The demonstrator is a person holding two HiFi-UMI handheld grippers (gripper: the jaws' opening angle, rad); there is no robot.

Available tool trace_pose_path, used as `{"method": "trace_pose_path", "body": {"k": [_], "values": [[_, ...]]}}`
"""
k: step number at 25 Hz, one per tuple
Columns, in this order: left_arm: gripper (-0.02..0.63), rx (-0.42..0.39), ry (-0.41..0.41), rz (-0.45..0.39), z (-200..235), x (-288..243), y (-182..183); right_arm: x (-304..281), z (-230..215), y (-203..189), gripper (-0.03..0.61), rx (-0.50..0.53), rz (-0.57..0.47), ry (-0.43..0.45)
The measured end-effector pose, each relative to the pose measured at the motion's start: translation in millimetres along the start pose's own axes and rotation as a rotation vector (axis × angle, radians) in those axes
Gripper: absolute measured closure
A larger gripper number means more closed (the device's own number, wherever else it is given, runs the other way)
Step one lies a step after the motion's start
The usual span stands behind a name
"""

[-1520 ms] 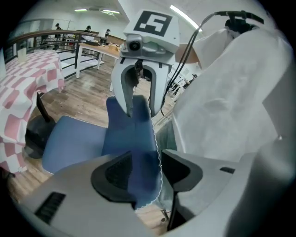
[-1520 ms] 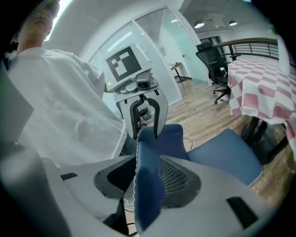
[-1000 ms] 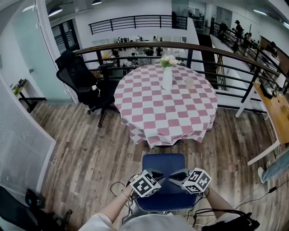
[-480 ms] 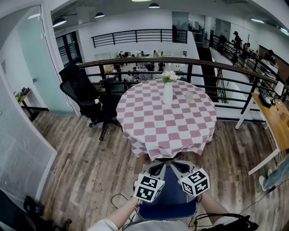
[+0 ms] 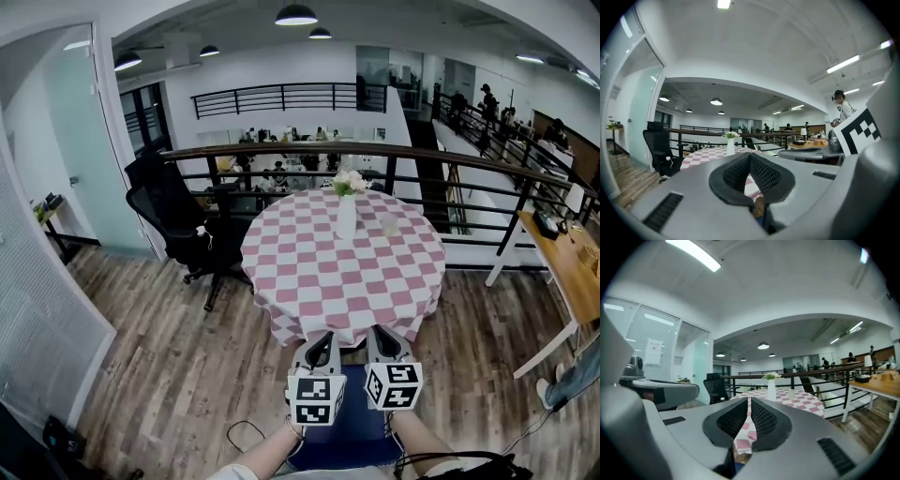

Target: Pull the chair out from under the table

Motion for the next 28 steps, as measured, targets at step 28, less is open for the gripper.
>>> {"method": "trace_pose_path", "body": {"k": [28], "values": [[0.609, 0.027, 0.036, -0.020, -2.1, -23.9, -1.9, -0.8, -5.5, 6.4, 0.561, 0.121, -0.067, -0.077]]}}
Point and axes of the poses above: the fingertips, and each gripper's own axes: x backward along the fingers, z to its left, y out of its top, the point moved 2 cm from there along x, backward along the fingers, and after that the axes turned 14 degrees about -x, right-handed, at the moved point
